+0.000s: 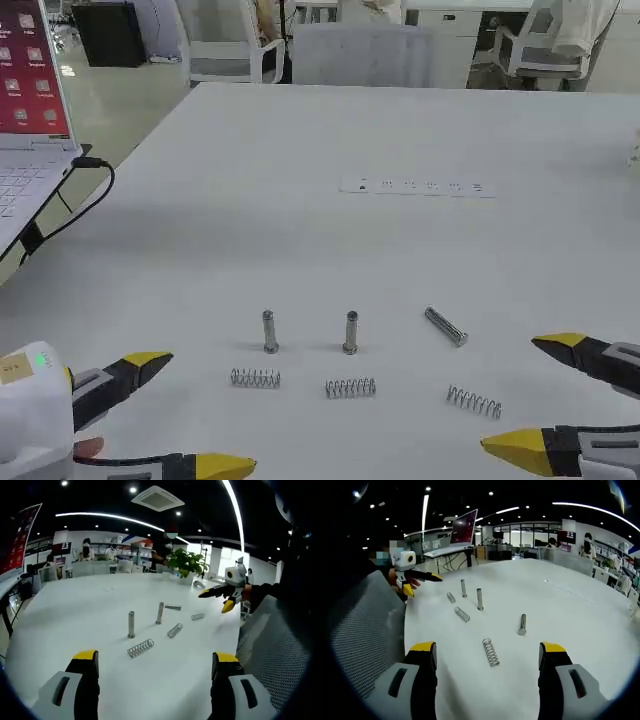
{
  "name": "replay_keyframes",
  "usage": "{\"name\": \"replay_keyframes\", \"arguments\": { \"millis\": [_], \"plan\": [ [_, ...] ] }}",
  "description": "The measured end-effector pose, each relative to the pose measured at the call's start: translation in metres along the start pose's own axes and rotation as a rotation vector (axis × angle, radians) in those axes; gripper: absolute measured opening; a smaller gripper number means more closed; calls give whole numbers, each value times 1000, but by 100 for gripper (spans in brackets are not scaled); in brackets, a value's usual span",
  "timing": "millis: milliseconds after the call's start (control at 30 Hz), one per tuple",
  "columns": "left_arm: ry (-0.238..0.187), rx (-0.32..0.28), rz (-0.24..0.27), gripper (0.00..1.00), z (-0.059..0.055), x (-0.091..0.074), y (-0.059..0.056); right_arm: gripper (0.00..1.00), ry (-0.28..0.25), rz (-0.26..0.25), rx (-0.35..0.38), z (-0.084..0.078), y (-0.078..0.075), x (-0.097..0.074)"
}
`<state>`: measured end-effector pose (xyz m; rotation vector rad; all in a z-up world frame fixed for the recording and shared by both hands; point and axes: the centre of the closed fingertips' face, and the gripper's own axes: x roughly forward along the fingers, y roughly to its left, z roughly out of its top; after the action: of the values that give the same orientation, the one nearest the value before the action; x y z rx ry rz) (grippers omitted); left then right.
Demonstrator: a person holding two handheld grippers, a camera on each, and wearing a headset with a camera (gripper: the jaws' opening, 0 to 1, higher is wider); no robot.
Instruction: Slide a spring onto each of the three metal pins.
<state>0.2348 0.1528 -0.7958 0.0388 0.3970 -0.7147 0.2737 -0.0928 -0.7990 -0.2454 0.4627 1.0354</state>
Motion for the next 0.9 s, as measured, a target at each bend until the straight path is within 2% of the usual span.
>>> {"name": "replay_keyframes", "arguments": {
  "millis": [900],
  "plan": [
    [-15,-12,18,90,-1,-2,-2,83,9,8,-13,1,-1,0]
  ]
}}
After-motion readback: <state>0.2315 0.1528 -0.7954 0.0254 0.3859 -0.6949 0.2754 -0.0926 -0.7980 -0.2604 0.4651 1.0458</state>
